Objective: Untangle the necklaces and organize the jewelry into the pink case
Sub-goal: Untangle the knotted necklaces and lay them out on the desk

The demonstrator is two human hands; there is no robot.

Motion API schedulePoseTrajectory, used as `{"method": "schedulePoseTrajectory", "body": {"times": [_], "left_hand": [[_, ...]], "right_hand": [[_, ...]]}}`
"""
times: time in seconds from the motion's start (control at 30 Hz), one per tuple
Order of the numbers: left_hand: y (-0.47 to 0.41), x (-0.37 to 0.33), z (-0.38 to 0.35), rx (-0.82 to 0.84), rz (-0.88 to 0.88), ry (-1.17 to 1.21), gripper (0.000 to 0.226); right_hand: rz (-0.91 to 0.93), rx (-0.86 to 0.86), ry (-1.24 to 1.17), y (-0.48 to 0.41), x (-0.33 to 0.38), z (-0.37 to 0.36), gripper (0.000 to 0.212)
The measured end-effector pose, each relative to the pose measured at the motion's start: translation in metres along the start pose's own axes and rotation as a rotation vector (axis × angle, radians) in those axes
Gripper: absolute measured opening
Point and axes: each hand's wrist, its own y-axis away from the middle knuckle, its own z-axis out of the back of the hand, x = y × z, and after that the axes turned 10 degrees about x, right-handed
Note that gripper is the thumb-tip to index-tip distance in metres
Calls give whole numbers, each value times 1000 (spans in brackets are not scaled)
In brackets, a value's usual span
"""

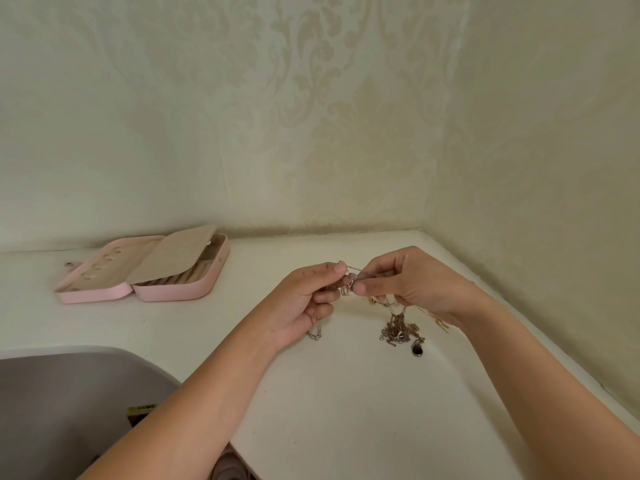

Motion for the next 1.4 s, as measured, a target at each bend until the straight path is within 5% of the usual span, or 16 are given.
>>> {"method": "schedulePoseTrajectory", "body": {"times": [0.87, 1.0, 1.4], "left_hand": [[0, -2, -1, -19, -49, -21, 16], [-1, -2, -1, -65, -48, -24, 2], [-1, -2, -1, -36, -77, -31, 15]], "right_hand": [[44, -95, -62, 1, 8, -12, 12], [14, -63, -54, -1, 7, -13, 10], [-90, 22, -320, -3, 9, -8, 10]]}}
